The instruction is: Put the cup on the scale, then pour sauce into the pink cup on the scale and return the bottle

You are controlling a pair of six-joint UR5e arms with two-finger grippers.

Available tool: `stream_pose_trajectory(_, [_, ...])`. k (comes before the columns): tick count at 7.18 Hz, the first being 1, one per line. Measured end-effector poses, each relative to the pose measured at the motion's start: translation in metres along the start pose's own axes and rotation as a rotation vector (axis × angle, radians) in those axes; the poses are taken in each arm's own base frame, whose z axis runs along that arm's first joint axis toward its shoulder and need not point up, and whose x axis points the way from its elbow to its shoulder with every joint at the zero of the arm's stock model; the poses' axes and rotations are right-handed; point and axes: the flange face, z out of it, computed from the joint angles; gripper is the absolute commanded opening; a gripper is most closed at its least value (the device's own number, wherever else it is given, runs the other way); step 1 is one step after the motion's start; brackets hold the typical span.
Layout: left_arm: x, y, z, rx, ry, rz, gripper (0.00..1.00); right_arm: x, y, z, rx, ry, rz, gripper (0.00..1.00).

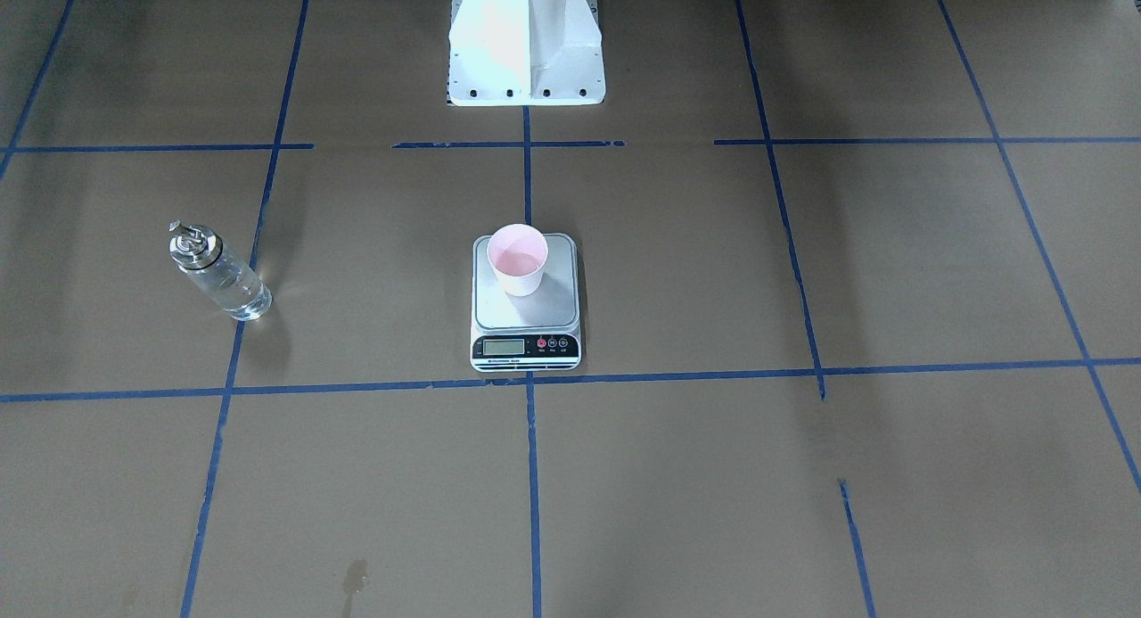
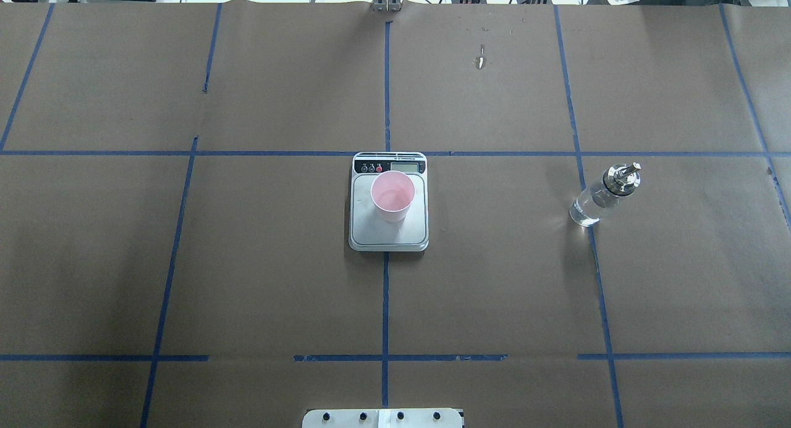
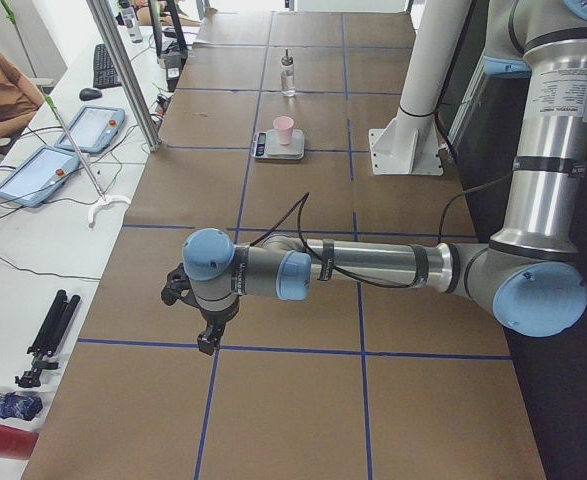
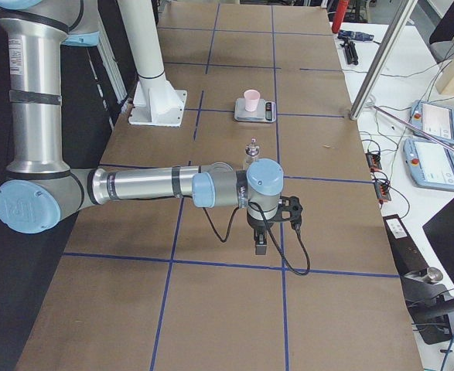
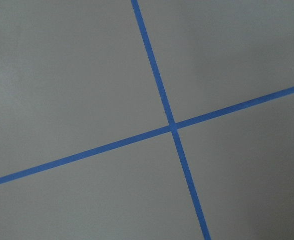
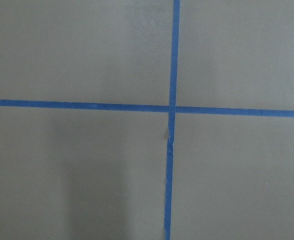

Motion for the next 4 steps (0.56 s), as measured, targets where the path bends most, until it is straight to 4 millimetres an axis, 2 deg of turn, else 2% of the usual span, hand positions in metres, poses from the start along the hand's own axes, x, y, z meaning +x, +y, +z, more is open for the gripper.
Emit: stream_pose_trajectory(4, [-0.0008, 0.0024, 0.0008, -0.002, -0.001, -0.003, 1.0, 0.0035, 0.0061, 0.0084, -0.021, -0.061, 0.021, 1.0])
